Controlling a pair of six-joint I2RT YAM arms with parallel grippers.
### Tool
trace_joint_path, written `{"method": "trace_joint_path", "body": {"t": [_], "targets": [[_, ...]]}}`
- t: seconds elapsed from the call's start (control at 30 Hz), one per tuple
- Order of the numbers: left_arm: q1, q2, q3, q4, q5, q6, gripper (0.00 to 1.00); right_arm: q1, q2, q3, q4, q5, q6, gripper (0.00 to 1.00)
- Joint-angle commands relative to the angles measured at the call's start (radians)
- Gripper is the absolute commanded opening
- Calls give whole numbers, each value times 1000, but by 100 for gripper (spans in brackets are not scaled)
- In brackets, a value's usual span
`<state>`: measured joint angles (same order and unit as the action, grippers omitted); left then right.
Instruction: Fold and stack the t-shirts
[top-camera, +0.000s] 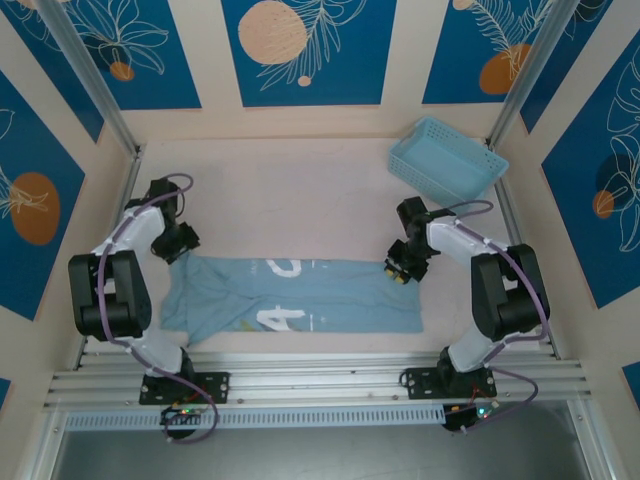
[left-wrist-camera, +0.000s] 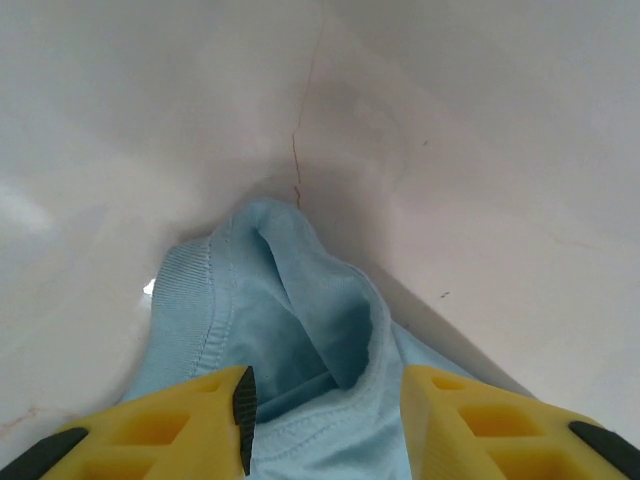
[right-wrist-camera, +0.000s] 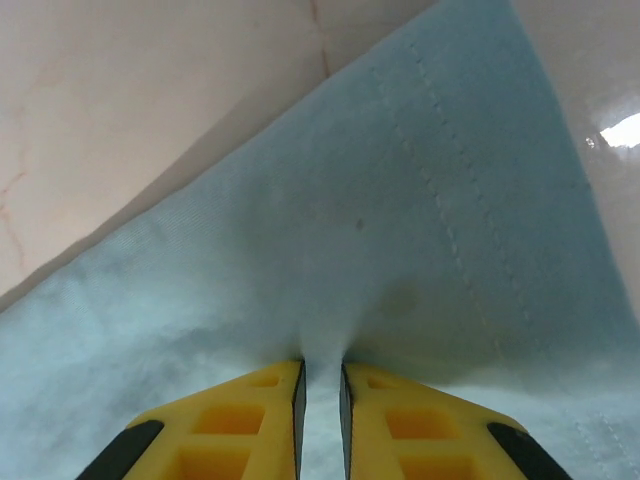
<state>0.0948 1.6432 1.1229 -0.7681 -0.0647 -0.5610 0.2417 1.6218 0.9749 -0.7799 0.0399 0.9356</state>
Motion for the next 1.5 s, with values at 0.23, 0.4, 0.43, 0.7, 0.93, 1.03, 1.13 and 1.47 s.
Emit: {"method": "trace_joint_path", "body": {"t": [0.23, 0.4, 0.43, 0.7, 0.93, 1.03, 1.13, 1.47], "targets": [[11, -1, -103, 99, 25, 21, 2, -22, 47, 48, -30, -5, 3, 18], [12, -57, -104, 4, -129, 1, 0, -21, 79, 58, -66, 23, 3, 17], [13, -60, -104, -13, -146, -3, 0, -22, 93, 65, -81, 32, 4, 15], [28, 11, -119, -39, -156, -14, 7, -23, 166, 103, -126, 83, -12, 13], [28, 44, -44, -168, -212, -70, 38, -7, 133, 135, -139, 118, -44, 13], [3, -52, -5, -214, -264, -108, 48, 22, 90, 169, -166, 145, -60, 15], [-77, -131, 31, -212, -205, -147, 47, 56, 50, 177, -175, 124, -57, 16], [-292, 64, -41, -37, 165, -353, 25, 94, 132, 108, -84, -77, 79, 16]]}}
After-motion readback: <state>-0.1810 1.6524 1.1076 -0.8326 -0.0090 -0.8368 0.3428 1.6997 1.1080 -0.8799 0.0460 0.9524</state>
